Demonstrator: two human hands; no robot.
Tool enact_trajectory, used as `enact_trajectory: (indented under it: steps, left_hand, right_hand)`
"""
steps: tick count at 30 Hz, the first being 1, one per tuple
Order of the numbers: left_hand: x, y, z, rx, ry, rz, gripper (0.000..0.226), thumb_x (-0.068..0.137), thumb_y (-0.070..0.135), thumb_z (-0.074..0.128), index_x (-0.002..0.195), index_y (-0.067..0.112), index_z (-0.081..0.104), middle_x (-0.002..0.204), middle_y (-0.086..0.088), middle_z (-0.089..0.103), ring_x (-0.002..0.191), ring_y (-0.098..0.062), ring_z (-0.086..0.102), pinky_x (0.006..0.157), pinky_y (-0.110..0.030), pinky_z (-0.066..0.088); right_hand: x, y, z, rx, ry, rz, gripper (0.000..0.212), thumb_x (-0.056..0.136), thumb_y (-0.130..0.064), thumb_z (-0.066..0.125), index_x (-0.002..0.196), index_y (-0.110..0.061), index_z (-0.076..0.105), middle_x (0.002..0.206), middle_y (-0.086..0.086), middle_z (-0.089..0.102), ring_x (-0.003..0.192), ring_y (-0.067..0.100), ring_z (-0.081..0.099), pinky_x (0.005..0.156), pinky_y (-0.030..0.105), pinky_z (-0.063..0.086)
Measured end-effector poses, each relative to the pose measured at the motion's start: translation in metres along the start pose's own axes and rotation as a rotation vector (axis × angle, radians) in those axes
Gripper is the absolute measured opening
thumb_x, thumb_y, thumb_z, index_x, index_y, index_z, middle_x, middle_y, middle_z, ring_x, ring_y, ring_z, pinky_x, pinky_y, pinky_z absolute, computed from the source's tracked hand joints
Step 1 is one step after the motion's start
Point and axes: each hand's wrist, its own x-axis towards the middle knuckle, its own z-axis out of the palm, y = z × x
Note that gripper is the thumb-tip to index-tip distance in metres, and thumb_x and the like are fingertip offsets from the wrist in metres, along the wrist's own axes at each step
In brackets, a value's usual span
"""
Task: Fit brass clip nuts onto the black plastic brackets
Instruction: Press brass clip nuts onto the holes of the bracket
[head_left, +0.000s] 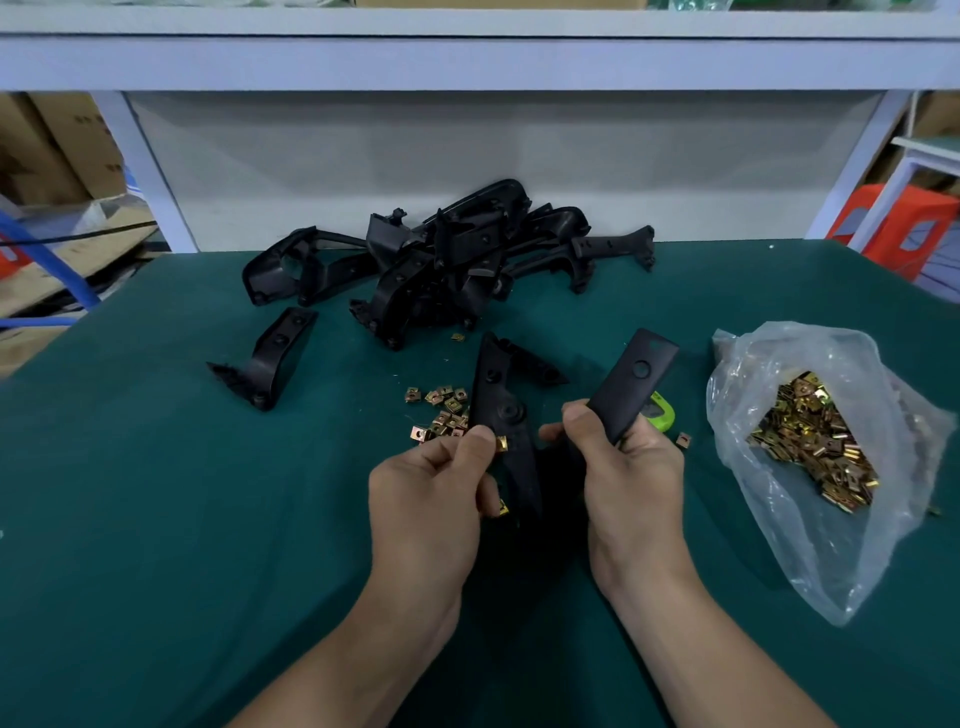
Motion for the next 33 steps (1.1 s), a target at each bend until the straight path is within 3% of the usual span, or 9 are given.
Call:
enact_trajectory:
  steps: [4, 10, 13, 16, 19, 23, 27, 30, 33]
  left_hand:
    - [-0.006, -0.002, 0.0, 0.127, -0.015, 0.129, 0.045, 0.096, 0.033, 0.069, 0.055, 0.014, 0.067, 0.045, -0.001, 0.057, 0.042, -0.006, 0.039, 0.043, -0.015, 0.037]
    - [-0.006, 0.002, -0.003, 0.288, -0.097, 0.211, 0.013, 0.08, 0.046, 0.079, 0.076, 0.034, 0.076, 0.049, 0.008, 0.058, 0.043, 0.001, 0.048, 0.044, -0.012, 0.038]
    - [-0.004, 0.001, -0.001, 0.496, -0.123, 0.263, 0.04, 0.074, 0.072, 0.062, 0.07, 0.033, 0.068, 0.048, 0.012, 0.053, 0.044, -0.002, 0.047, 0.045, -0.016, 0.036]
    - [-0.004, -0.003, 0.004, 0.597, -0.083, 0.302, 0.041, 0.078, 0.067, 0.054, 0.063, 0.029, 0.058, 0.046, 0.01, 0.051, 0.043, -0.009, 0.043, 0.047, -0.026, 0.036]
    - [-0.002, -0.007, 0.007, 0.721, -0.067, 0.307, 0.04, 0.084, 0.065, 0.052, 0.063, 0.03, 0.055, 0.047, 0.01, 0.051, 0.045, -0.012, 0.045, 0.049, -0.03, 0.034]
    - [0.0, -0.012, 0.009, 0.732, -0.086, 0.26, 0.052, 0.089, 0.058, 0.057, 0.055, 0.02, 0.048, 0.045, 0.01, 0.05, 0.044, -0.013, 0.047, 0.05, -0.032, 0.037]
    - [0.003, -0.014, 0.012, 0.748, -0.122, 0.28, 0.055, 0.09, 0.063, 0.051, 0.058, 0.017, 0.049, 0.049, 0.002, 0.052, 0.052, -0.026, 0.056, 0.052, -0.039, 0.046]
    - [0.0, -0.014, 0.012, 0.77, -0.134, 0.34, 0.053, 0.09, 0.069, 0.047, 0.063, 0.024, 0.052, 0.053, 0.003, 0.057, 0.055, -0.022, 0.059, 0.054, -0.038, 0.047]
    - [-0.001, -0.014, 0.011, 0.734, -0.172, 0.388, 0.041, 0.089, 0.067, 0.054, 0.072, 0.029, 0.056, 0.057, 0.008, 0.06, 0.055, -0.014, 0.058, 0.054, -0.038, 0.048]
  right_hand:
    - [-0.001, 0.002, 0.001, -0.041, 0.014, -0.044, 0.013, 0.095, -0.016, 0.07, 0.083, -0.017, 0.071, 0.08, 0.013, 0.075, 0.071, 0.018, 0.069, 0.069, 0.037, 0.057]
    - [0.002, -0.001, -0.001, -0.057, 0.045, -0.04, 0.018, 0.095, -0.018, 0.071, 0.078, -0.022, 0.071, 0.081, 0.013, 0.076, 0.075, 0.023, 0.069, 0.08, 0.047, 0.057]
    - [0.003, -0.006, -0.001, 0.023, 0.0, 0.096, 0.016, 0.096, -0.02, 0.07, 0.08, -0.02, 0.072, 0.085, 0.017, 0.075, 0.073, 0.029, 0.07, 0.072, 0.043, 0.06]
    - [0.004, -0.009, -0.002, -0.014, -0.017, 0.187, 0.02, 0.094, -0.02, 0.071, 0.074, -0.017, 0.071, 0.081, 0.014, 0.075, 0.066, 0.027, 0.069, 0.063, 0.036, 0.057]
    - [0.006, -0.018, -0.014, -0.322, -0.031, 0.165, 0.023, 0.087, -0.022, 0.072, 0.07, -0.009, 0.064, 0.066, 0.007, 0.064, 0.064, 0.024, 0.06, 0.058, 0.034, 0.052]
    - [-0.008, -0.048, -0.051, -0.747, -0.144, 0.132, 0.017, 0.084, -0.023, 0.066, 0.076, -0.011, 0.073, 0.064, 0.007, 0.073, 0.063, 0.027, 0.073, 0.064, 0.044, 0.061]
    - [-0.019, -0.102, -0.088, -0.728, -0.014, -0.046, 0.018, 0.088, -0.015, 0.065, 0.078, -0.025, 0.076, 0.064, 0.005, 0.072, 0.046, 0.017, 0.063, 0.048, 0.027, 0.048]
    - [0.004, -0.139, -0.109, -0.988, 0.207, -0.201, 0.027, 0.09, -0.014, 0.06, 0.076, -0.029, 0.077, 0.063, -0.002, 0.073, 0.055, 0.012, 0.068, 0.064, 0.032, 0.053]
    - [0.04, -0.137, -0.115, -1.543, 0.057, 0.034, 0.025, 0.092, -0.007, 0.056, 0.087, -0.021, 0.075, 0.086, 0.001, 0.071, 0.078, 0.022, 0.063, 0.077, 0.033, 0.052]
